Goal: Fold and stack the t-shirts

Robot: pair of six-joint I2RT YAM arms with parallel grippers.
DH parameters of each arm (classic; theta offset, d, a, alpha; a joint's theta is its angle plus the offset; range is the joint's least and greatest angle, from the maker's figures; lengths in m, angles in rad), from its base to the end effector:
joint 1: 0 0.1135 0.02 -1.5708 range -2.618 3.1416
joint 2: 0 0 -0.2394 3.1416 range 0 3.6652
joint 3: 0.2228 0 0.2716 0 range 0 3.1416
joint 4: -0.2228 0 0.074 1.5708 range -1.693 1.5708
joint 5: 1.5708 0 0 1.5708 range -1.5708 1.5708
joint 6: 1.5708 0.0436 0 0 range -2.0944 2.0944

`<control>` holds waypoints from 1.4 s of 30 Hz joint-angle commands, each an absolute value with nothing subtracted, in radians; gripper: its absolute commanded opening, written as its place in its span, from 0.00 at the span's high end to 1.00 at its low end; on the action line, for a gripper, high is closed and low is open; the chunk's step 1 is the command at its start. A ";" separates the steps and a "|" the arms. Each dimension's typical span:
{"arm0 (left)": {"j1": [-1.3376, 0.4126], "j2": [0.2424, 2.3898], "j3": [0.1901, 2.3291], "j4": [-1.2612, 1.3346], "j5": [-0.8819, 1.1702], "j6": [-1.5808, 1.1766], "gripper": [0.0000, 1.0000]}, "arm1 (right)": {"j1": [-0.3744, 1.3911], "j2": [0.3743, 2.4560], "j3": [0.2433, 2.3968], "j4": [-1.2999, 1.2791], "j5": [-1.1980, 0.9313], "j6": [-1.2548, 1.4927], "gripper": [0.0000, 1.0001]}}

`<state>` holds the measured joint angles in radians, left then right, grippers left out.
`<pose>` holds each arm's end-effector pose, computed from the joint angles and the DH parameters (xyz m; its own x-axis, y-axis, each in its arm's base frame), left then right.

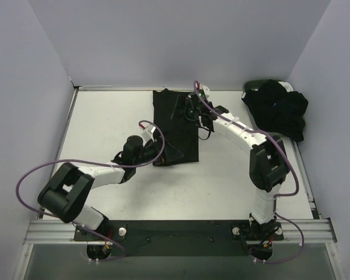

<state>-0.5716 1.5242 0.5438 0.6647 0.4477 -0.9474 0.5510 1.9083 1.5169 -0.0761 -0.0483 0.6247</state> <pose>0.2538 -0.1857 0.1308 -0.8294 -0.3367 -0.4458 0.2747 0.4490 -0.8502 0.4010 0.2489 0.2408 -0.6388 0.2932 -0.7114 -0.2294 0.8100 0.5397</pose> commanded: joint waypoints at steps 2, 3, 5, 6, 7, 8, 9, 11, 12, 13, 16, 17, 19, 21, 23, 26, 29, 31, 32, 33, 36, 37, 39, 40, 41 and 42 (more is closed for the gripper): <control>-0.563 1.326 0.776 0.143 0.289 -0.772 0.02 | 0.532 1.830 1.442 -0.104 0.006 0.578 0.00; -0.555 1.310 0.800 0.017 0.255 -0.766 0.03 | 0.525 1.832 1.436 -0.112 0.006 0.581 0.00; -0.540 1.273 0.859 -0.098 0.171 -0.765 0.03 | 0.519 1.848 1.439 -0.142 0.006 0.580 0.00; -0.523 1.263 0.877 -0.189 0.135 -0.765 0.03 | 0.509 1.868 1.446 -0.153 0.011 0.572 0.00; -0.517 1.253 0.891 -0.224 0.111 -0.765 0.03 | 0.505 1.882 1.457 -0.164 0.017 0.562 0.01; -0.509 1.240 0.914 -0.251 0.076 -0.758 0.03 | 0.497 1.900 1.494 -0.199 0.021 0.560 0.02; -0.497 1.235 0.925 -0.306 0.058 -0.753 0.03 | 0.491 1.934 1.511 -0.215 0.018 0.554 0.03; -0.483 1.220 0.931 -0.331 0.046 -0.744 0.03 | 0.476 1.963 1.552 -0.238 0.017 0.542 0.04; -0.477 1.216 0.931 -0.345 0.045 -0.742 0.02 | 0.472 1.989 1.560 -0.242 0.017 0.540 0.04; -0.465 1.204 0.924 -0.348 0.049 -0.744 0.03 | 0.468 1.999 1.575 -0.245 0.017 0.540 0.05; -0.450 1.190 0.896 -0.334 0.060 -0.744 0.03 | 0.462 2.045 1.624 -0.264 0.009 0.534 0.13; -0.446 1.189 0.890 -0.330 0.064 -0.742 0.03 | 0.462 2.055 1.634 -0.273 0.006 0.534 0.18; -0.437 1.193 0.878 -0.328 0.071 -0.742 0.03 | 0.462 2.082 1.660 -0.281 0.008 0.538 0.21; -0.433 1.196 0.868 -0.315 0.080 -0.739 0.03 | 0.460 2.095 1.667 -0.281 0.006 0.545 0.24; -0.425 1.206 0.861 -0.305 0.090 -0.738 0.02 | 0.459 2.098 1.677 -0.281 0.006 0.549 0.28; -0.423 1.218 0.853 -0.287 0.107 -0.739 0.02 | 0.462 2.109 1.693 -0.282 -0.032 0.558 0.33; -0.422 1.229 0.847 -0.276 0.117 -0.744 0.03 | 0.463 2.118 1.704 -0.281 -0.046 0.571 0.35; -0.420 1.236 0.844 -0.268 0.118 -0.747 0.03 | 0.469 2.134 1.710 -0.284 -0.049 0.574 0.37; -0.420 1.236 0.841 -0.268 0.118 -0.747 0.02 | 0.472 2.138 1.715 -0.285 -0.049 0.574 0.39; -0.420 1.239 0.841 -0.268 0.111 -0.750 0.02 | 0.474 2.147 1.715 -0.284 -0.052 0.577 0.41; -0.419 1.256 0.839 -0.270 0.094 -0.750 0.03 | 0.474 2.138 1.692 -0.287 -0.051 0.578 0.43; -0.419 1.261 0.835 -0.267 0.092 -0.750 0.03 | 0.474 2.129 1.680 -0.288 -0.051 0.580 0.43; -0.419 1.275 0.822 -0.255 0.095 -0.753 0.03 | 0.477 2.070 1.610 -0.285 -0.034 0.568 0.43; -0.420 1.278 0.809 -0.250 0.095 -0.758 0.02 | 0.479 2.045 1.583 -0.282 -0.009 0.561 0.43; -0.422 1.279 0.796 -0.236 0.095 -0.761 0.02 | 0.483 2.019 1.548 -0.278 -0.006 0.561 0.43; -0.422 1.275 0.786 -0.230 0.094 -0.768 0.02 | 0.486 1.966 1.517 -0.273 -0.005 0.560 0.42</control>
<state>-0.4278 1.2686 0.8238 -0.2832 0.1013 -0.7555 0.4732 2.1216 1.6123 -0.2462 -0.0422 0.5713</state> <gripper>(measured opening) 0.975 0.576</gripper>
